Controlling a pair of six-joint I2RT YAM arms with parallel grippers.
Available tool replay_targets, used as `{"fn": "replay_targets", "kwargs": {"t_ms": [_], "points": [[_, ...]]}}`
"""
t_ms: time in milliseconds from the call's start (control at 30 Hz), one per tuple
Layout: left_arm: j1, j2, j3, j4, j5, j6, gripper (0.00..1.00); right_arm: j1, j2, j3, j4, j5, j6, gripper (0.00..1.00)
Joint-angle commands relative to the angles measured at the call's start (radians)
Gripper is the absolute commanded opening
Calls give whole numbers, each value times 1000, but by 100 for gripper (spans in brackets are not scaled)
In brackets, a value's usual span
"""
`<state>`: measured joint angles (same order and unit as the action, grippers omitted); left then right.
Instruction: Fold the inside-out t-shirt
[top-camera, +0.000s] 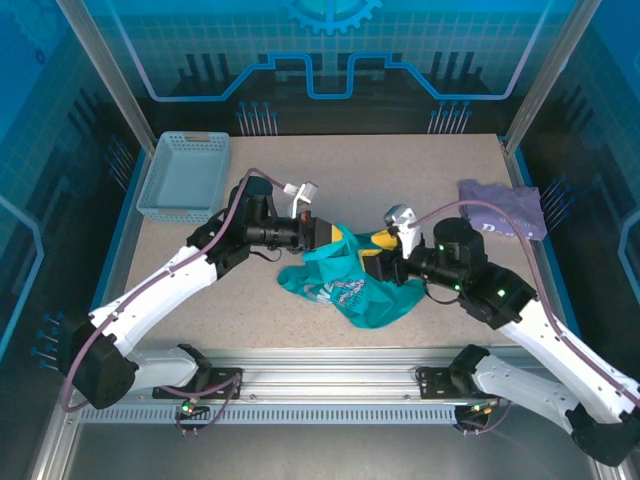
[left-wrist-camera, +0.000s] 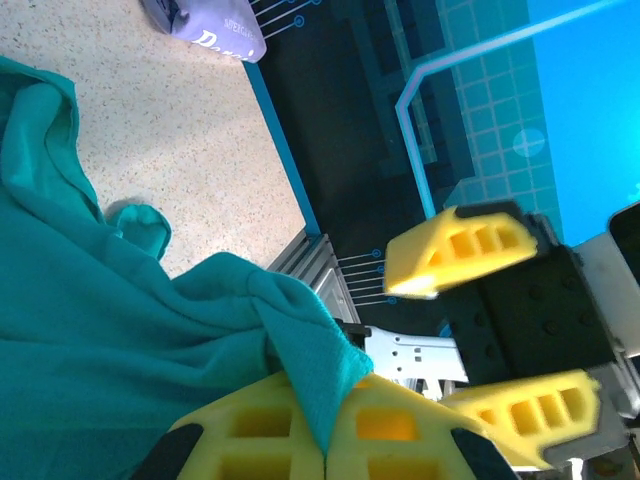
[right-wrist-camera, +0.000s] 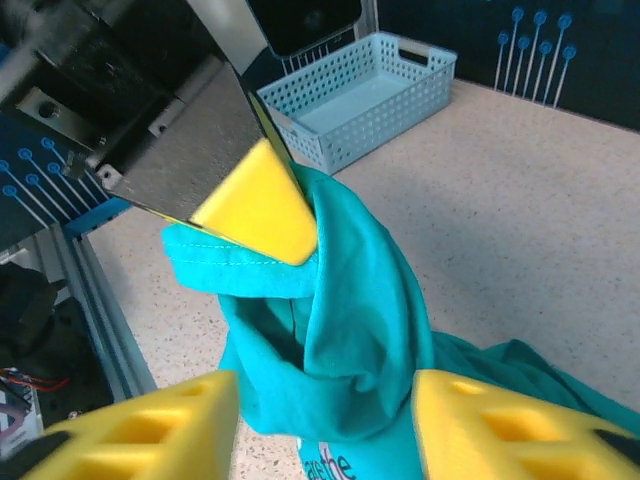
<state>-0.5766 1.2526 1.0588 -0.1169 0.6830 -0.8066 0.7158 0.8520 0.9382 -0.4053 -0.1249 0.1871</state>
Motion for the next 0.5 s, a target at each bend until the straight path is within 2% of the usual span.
{"fn": "replay_targets", "kwargs": {"t_ms": [0,167,333,400,467], "points": [[6,-35,-3,24,-11,-5,0,22,98,26,17,-21,24,40],[6,-41,-7,13,-14,19,0,35,182,42,72,-14,25,36],[8,-43,-8,-18,-29,60,0,33,177,29,88,46,31,14],[15,-44,-11,-20,-32,64,0,21,145,4,112,15,34,5],[28,-48,-18,-15,-38,57,0,-4,110,-21,131,-61,26,1]]}}
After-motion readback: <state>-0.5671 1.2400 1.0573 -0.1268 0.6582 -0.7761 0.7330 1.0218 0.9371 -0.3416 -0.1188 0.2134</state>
